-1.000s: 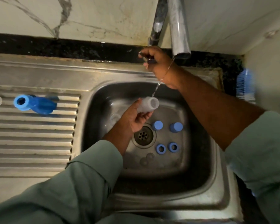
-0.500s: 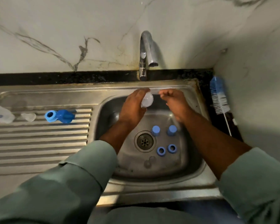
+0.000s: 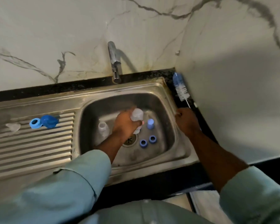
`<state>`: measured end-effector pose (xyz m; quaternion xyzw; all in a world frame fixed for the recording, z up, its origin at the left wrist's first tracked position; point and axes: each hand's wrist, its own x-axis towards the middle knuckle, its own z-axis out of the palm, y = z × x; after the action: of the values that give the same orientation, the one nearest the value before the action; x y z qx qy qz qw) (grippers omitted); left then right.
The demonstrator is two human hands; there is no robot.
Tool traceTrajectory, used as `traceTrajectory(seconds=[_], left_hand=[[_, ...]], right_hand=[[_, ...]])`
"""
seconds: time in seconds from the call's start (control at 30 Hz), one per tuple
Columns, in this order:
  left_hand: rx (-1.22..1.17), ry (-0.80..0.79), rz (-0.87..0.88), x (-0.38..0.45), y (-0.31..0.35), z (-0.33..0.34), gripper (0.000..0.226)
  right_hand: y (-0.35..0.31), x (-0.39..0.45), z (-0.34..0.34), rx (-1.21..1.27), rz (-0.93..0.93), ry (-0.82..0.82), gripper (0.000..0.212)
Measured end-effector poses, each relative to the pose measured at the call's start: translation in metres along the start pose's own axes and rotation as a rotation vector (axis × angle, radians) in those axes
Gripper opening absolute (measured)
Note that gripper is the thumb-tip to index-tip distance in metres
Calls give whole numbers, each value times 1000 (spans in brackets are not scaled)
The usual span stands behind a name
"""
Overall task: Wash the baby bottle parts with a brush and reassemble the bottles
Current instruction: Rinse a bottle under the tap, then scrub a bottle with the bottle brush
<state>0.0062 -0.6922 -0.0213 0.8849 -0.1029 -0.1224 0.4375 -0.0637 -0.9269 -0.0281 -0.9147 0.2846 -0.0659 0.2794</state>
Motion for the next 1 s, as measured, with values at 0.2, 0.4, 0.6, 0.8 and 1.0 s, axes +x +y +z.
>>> traceTrajectory(seconds=[0.2, 0.4, 0.6, 0.8, 1.0], left_hand=[[-810, -2, -298, -15, 38, 24, 70], [-1044, 69, -448, -19, 37, 2, 26], [-1375, 317, -506, -7, -9, -69, 35], [-1510, 547, -511, 15, -44, -162, 63], [-1516, 581, -427, 29, -64, -212, 44]], right_hand=[[51, -24, -6, -333, 177, 70, 32], [53, -27, -2, -228, 147, 116, 21], [-17, -59, 19, 208, -115, 173, 17], [-56, -112, 32, 297, -372, 91, 12], [-69, -112, 22, 154, -538, 27, 19]])
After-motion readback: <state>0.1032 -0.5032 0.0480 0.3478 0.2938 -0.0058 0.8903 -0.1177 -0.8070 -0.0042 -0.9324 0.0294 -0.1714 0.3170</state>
